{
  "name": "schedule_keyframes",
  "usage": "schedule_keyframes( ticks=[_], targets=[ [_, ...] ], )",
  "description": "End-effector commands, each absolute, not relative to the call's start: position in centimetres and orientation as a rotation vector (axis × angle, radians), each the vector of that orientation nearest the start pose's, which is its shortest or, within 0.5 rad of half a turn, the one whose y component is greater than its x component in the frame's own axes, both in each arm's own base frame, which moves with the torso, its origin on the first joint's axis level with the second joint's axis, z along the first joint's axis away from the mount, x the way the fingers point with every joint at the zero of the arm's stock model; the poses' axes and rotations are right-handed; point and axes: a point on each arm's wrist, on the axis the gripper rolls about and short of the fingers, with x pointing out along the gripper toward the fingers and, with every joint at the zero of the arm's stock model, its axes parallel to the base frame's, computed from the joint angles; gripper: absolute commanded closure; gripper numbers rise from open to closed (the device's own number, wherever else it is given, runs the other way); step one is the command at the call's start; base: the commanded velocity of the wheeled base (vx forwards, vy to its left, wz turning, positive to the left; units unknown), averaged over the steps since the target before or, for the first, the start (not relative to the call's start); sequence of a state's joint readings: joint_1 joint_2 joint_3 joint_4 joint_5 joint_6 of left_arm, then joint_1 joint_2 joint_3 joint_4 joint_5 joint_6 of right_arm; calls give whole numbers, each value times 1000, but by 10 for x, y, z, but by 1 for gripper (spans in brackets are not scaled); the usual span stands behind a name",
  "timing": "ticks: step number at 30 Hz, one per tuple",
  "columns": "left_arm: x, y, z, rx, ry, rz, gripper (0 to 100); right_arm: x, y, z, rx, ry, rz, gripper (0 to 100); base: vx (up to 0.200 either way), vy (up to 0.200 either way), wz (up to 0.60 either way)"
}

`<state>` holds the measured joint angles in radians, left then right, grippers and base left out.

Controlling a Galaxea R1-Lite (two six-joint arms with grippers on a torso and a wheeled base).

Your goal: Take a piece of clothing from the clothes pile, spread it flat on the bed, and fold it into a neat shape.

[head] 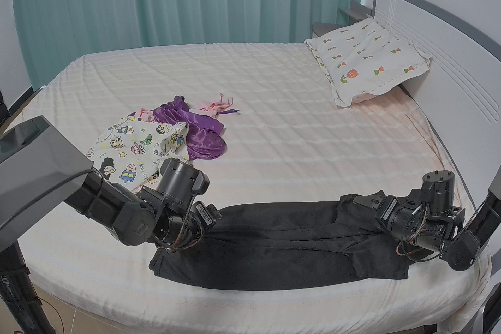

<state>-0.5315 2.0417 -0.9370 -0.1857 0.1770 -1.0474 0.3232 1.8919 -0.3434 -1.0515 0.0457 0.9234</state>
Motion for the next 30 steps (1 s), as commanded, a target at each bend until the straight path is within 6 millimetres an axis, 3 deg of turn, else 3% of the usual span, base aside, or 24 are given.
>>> schedule_keyframes(
  ticks=[1,6,17,21,22,30],
  targets=[
    [301,-173,55,-639,945,162,0,250,85,61,824,627,104,0,0,0,0],
    [305,-171,53,-643,941,175,0,250,85,61,823,629,105,0,0,0,0],
    [336,-165,53,-666,959,257,0,249,87,64,823,622,116,0,0,0,0],
    [336,-165,47,-649,984,278,0,249,87,64,822,624,117,0,0,0,0],
    [336,-164,46,-641,991,282,100,249,87,64,822,624,117,0,0,0,0],
    [337,-159,49,-646,985,295,100,247,87,64,818,624,115,0,0,0,0]
  ],
)
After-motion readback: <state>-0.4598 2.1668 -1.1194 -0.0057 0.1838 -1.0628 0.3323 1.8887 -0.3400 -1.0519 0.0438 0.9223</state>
